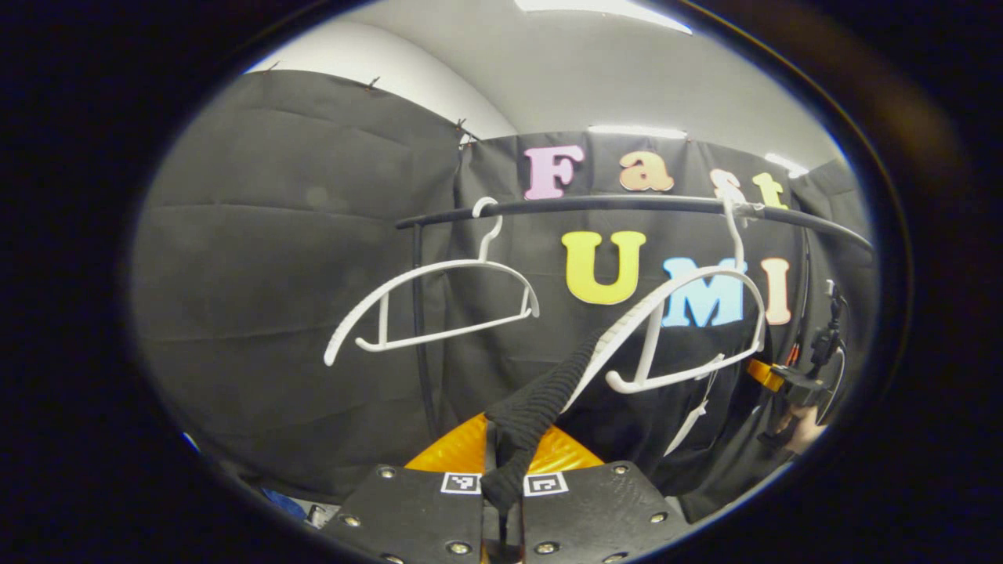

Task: Grasp the clothes on the hanger with both hands and then place them into the laundry hamper below.

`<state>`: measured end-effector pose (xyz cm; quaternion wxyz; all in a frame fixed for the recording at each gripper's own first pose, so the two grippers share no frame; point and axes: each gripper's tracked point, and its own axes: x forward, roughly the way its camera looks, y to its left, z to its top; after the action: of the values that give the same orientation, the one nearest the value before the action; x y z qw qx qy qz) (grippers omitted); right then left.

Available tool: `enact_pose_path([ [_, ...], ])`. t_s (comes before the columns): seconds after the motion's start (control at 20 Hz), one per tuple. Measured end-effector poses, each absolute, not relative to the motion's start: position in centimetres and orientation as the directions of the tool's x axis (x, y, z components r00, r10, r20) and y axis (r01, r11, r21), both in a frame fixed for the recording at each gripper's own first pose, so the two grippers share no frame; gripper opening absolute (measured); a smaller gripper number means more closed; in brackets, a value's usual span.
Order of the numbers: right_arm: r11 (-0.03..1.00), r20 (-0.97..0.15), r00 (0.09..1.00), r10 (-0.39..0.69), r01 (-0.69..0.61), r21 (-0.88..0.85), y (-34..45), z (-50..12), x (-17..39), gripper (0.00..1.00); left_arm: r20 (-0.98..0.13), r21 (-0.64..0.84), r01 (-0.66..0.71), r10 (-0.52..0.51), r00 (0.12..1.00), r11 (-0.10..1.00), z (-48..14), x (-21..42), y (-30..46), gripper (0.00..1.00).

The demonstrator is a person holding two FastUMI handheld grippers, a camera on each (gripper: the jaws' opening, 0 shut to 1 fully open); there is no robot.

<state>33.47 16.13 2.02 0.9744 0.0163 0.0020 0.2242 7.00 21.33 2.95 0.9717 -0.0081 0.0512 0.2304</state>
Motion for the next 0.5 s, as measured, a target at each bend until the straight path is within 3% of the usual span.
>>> enact_pose_path([
  [0.5,0.967,-0.149,0.959,0.241,-0.225,0.119,11.0,-2.8,30.9,0.0,-0.196,-0.036,-0.337,0.324,0.926,0.941,-2.6,6.0,21.0,0.05],
])
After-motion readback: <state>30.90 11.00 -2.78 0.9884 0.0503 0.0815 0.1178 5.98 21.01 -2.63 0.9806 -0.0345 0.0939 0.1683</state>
